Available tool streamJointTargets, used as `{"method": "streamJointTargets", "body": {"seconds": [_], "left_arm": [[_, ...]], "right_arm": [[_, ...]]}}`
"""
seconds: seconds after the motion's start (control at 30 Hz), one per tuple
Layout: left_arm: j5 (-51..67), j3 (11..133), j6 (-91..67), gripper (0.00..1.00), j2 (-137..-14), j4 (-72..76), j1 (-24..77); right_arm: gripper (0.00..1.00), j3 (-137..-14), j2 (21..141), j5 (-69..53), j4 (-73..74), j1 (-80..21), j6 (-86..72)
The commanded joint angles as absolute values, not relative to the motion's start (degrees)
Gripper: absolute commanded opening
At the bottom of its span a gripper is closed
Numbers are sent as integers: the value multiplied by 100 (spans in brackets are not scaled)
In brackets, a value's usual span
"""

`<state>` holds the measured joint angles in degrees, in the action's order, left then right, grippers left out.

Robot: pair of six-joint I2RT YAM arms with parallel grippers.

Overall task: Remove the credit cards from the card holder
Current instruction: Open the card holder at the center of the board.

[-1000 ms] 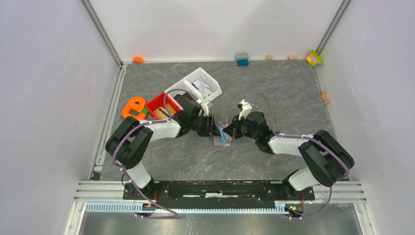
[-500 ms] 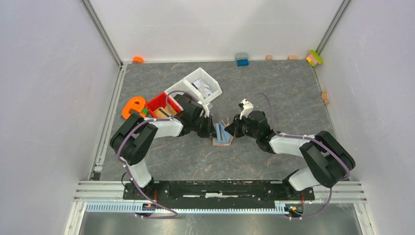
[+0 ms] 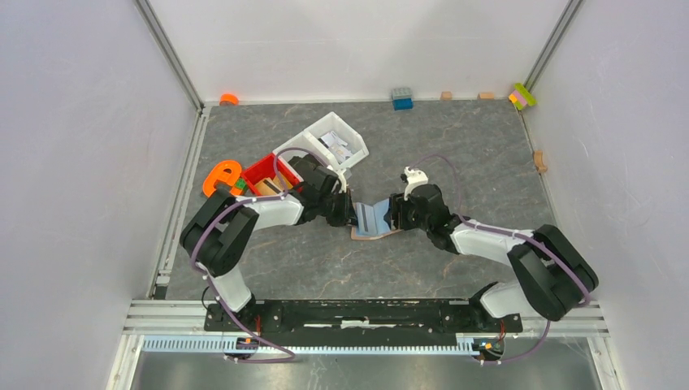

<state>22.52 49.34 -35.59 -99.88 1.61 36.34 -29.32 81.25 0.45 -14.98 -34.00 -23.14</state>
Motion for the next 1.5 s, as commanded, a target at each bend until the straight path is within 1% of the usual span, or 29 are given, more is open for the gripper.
{"method": "streamJointTargets", "body": {"seconds": [0.0, 0.1, 0.17, 0.23, 0.33, 0.4, 0.57, 0.67, 0.7, 0.77, 0.8, 0.83, 0.9, 0.93, 1.03, 1.07, 1.17, 1.37, 1.43, 1.47], "left_arm": [[2141, 4922, -3426, 14, -9701, 134, 3604], [2123, 4904, -3421, 14, -9661, 143, 3604], [2135, 4904, -3421, 14, -9652, 142, 3604], [2153, 4904, -3424, 14, -9656, 148, 3604], [2218, 4902, -3421, 14, -9659, 177, 3604], [2256, 4888, -3429, 15, -9640, 211, 3605], [2327, 4843, -3435, 15, -9542, 286, 3604], [2363, 4817, -3439, 15, -9505, 316, 3606], [2385, 4812, -3447, 15, -9495, 333, 3605], [2445, 4795, -3459, 15, -9467, 375, 3608], [2481, 4782, -3465, 15, -9435, 402, 3604], [2502, 4774, -3466, 15, -9405, 417, 3606], [2550, 4747, -3470, 15, -9329, 431, 3604], [2571, 4742, -3469, 15, -9300, 431, 3609], [2579, 4722, -3463, 16, -9228, 433, 3604], [2580, 4720, -3470, 16, -9219, 433, 3604], [2591, 4720, -3473, 16, -9215, 431, 3604], [2606, 4676, -3499, 16, -9143, 483, 3608], [2602, 4652, -3518, 16, -9115, 507, 3606], [2595, 4645, -3521, 16, -9093, 517, 3604]], "right_arm": [[65, -3079, 7503, 678, -1195, -3401, -2082], [64, -2849, 6974, 705, -1422, -3401, -2034], [61, -2481, 6590, 358, -1930, -3410, -1953], [55, -2254, 6353, -163, -2422, -3417, -1906], [42, -2237, 6324, -916, -2844, -3472, -1813], [36, -2279, 6383, -1200, -2977, -3580, -1760], [19, -2388, 6565, -1580, -3155, -3841, -1633], [11, -2450, 6604, -1590, -3146, -4029, -1515], [11, -2479, 6620, -1593, -3134, -4087, -1478], [11, -2584, 6715, -1591, -3033, -4184, -1405], [12, -2638, 6786, -1577, -2940, -4232, -1379], [17, -2697, 6857, -1504, -2851, -4265, -1367], [34, -2851, 7051, -1181, -2527, -4303, -1389], [41, -2956, 7177, -1041, -2375, -4299, -1398], [53, -3172, 7498, -662, -1961, -4298, -1491], [56, -3225, 7594, -532, -1854, -4293, -1522], [57, -3321, 7803, -466, -1740, -4298, -1574], [55, -3366, 7949, -497, -1712, -4300, -1686], [57, -3346, 7951, -644, -1775, -4299, -1723], [60, -3320, 7948, -724, -1839, -4301, -1752]]}}
